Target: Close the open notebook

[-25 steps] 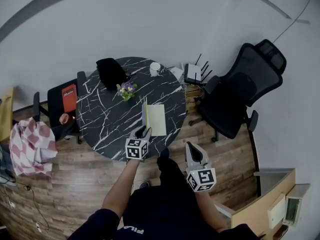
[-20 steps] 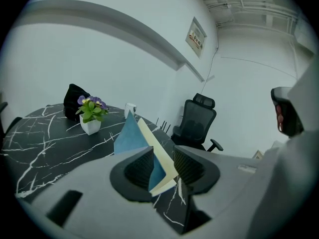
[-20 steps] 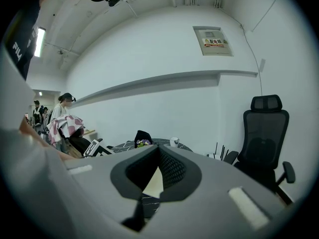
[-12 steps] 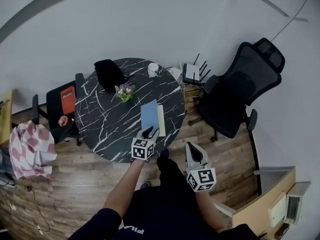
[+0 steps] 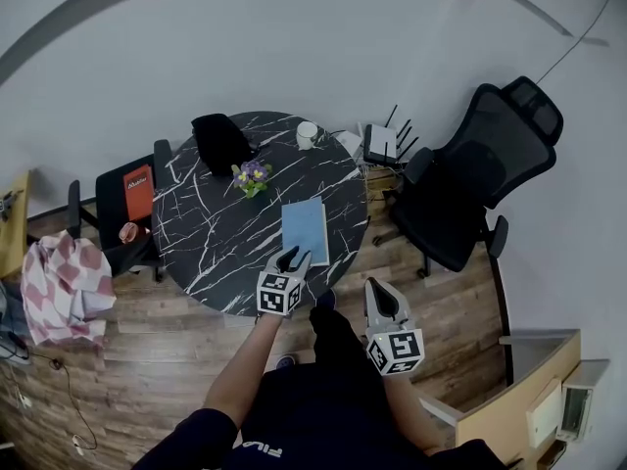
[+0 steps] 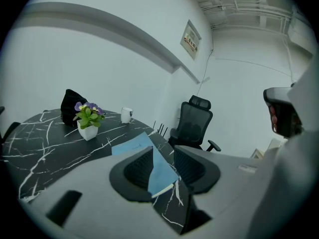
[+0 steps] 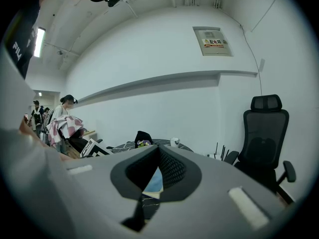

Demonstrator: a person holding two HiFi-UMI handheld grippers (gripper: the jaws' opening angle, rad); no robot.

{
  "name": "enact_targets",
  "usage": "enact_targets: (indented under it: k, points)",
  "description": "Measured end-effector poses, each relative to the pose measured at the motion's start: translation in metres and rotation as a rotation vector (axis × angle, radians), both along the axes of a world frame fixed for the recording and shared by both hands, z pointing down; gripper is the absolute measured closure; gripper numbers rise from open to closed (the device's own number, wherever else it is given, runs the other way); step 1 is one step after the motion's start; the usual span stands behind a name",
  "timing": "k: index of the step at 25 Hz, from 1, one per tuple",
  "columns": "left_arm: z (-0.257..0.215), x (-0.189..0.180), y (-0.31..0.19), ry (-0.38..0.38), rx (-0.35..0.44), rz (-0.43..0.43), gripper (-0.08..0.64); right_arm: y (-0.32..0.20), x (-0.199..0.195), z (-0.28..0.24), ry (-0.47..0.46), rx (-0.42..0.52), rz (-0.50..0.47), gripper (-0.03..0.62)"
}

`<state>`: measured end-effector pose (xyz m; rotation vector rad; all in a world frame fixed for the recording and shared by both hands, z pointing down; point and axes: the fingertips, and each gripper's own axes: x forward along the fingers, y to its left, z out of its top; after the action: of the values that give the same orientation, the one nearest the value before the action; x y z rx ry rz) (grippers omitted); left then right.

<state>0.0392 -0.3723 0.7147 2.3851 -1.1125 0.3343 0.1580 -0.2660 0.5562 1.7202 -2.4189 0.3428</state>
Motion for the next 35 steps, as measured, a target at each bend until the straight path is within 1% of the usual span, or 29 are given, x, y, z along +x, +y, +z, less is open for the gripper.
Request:
enact_targets:
  k: [4, 8, 12, 15, 21, 28, 30, 31, 32, 34, 35]
  points:
    - [-0.023, -0.014, 0.003, -0.013, 0.069, -0.023, 0.43, 0.001, -0.003, -0.004, 0.0, 0.007, -0.001, 0.58]
    - [-0.059, -0.032, 0.007, -0.016, 0.163, -0.053, 0.43, 0.003, -0.006, -0.004, -0.001, 0.012, -0.004, 0.58]
    - [-0.097, -0.059, 0.02, -0.02, 0.256, -0.108, 0.43, 0.006, -0.011, -0.005, 0.0, 0.02, -0.011, 0.58]
    - [-0.12, -0.081, 0.039, -0.022, 0.306, -0.148, 0.43, 0.008, -0.013, -0.007, -0.003, 0.026, -0.013, 0.58]
    - [-0.145, -0.109, 0.076, -0.027, 0.345, -0.189, 0.428, 0.014, -0.019, -0.008, -0.004, 0.033, -0.016, 0.58]
    - [-0.158, -0.123, 0.1, -0.032, 0.372, -0.208, 0.433, 0.023, -0.028, -0.014, -0.009, 0.049, -0.023, 0.58]
    - [-0.164, -0.128, 0.105, -0.035, 0.391, -0.223, 0.454, 0.026, -0.03, -0.015, -0.01, 0.053, -0.023, 0.58]
    - [-0.167, -0.13, 0.108, -0.032, 0.4, -0.231, 0.482, 0.028, -0.031, -0.015, -0.01, 0.053, -0.023, 0.58]
    - [-0.171, -0.132, 0.11, -0.023, 0.412, -0.238, 0.564, 0.03, -0.031, -0.014, -0.011, 0.052, -0.023, 0.58]
    - [-0.177, -0.136, 0.115, -0.009, 0.435, -0.253, 0.563, 0.033, -0.032, -0.012, -0.01, 0.049, -0.021, 0.58]
    - [-0.179, -0.139, 0.116, -0.016, 0.438, -0.263, 0.563, 0.034, -0.033, -0.011, -0.01, 0.048, -0.021, 0.58]
